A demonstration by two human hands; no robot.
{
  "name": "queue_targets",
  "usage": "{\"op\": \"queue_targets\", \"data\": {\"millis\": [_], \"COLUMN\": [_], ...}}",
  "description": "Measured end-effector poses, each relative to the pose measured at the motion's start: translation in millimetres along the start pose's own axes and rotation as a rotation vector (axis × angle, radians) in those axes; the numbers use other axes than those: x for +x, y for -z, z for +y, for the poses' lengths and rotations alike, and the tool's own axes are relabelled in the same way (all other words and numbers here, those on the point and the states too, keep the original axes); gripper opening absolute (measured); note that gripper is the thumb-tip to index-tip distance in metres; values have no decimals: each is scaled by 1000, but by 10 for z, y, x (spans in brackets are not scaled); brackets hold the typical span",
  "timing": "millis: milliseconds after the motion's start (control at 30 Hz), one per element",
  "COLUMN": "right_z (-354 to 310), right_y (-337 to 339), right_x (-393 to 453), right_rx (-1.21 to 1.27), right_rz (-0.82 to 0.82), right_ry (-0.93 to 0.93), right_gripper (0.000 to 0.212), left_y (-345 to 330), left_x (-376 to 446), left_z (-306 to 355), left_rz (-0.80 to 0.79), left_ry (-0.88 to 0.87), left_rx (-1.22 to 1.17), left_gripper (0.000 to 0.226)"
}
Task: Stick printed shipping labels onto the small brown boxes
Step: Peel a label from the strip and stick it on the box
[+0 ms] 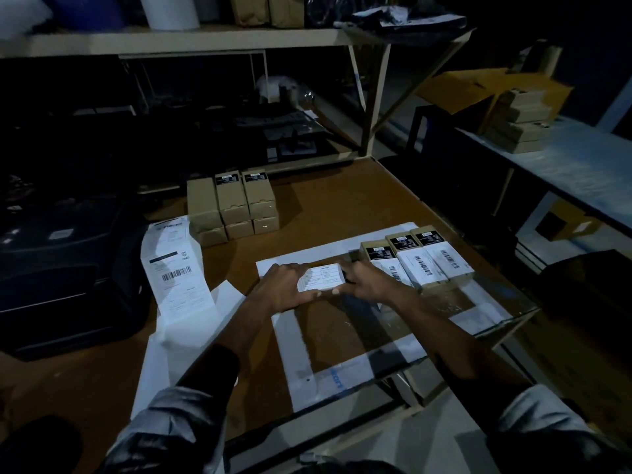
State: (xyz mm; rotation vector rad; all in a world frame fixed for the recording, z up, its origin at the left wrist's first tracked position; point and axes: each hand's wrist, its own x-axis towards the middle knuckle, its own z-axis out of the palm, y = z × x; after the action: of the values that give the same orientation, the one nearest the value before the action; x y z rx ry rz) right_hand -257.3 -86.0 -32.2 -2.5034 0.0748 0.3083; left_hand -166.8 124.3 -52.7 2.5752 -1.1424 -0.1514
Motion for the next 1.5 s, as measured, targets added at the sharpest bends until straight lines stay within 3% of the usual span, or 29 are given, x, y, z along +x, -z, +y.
{"op": "queue_targets", "data": {"millis": [233,333,400,500,667,867,1033,1167,1300,1367,1500], "right_z": [-28,-40,-55,-185,-313,-172,-106,-153,-222,-249,-443], "right_y": [36,-83,-265,-634,-911,-1051,-1032,-1015,-746,-647,-817], "right_x": [55,19,-25,-178,-233,-91,-103,-87,-111,-90,-101], "right_rx": [3,41,-87,-180,-287,-526,-441,-355,-309,-341,-424], "right_rz": [-27,25,114,201,304,401,502,520,591,592,407], "right_ry": [-75,-87,-119,-139,-144,-3,-132,-286,-193,-129,-32], "right_gripper": [45,74,94,81,66,63,59,60,50,43,58], "left_y": [84,92,68,9,-36,54,49,-3,-18,-28,-35], "left_x": [-22,-44,-53,-113,-187,-224,-219,-218,-215,-238,-274], "left_z": [-7,8,-5,-32,-160,-155,-167,-187,-161,-142,-95], "left_rz": [-111,-124,-104,-38,-17,-34,-44,-58,-61,-36,4], "left_ry": [14,36,74,175,135,97,125,129,111,93,91], "left_rx": [-70,-76,17,192,40,-75,-67,1,45,51,67], "left_gripper": [72,75,79,84,88,96,99,83,73,71,70]}}
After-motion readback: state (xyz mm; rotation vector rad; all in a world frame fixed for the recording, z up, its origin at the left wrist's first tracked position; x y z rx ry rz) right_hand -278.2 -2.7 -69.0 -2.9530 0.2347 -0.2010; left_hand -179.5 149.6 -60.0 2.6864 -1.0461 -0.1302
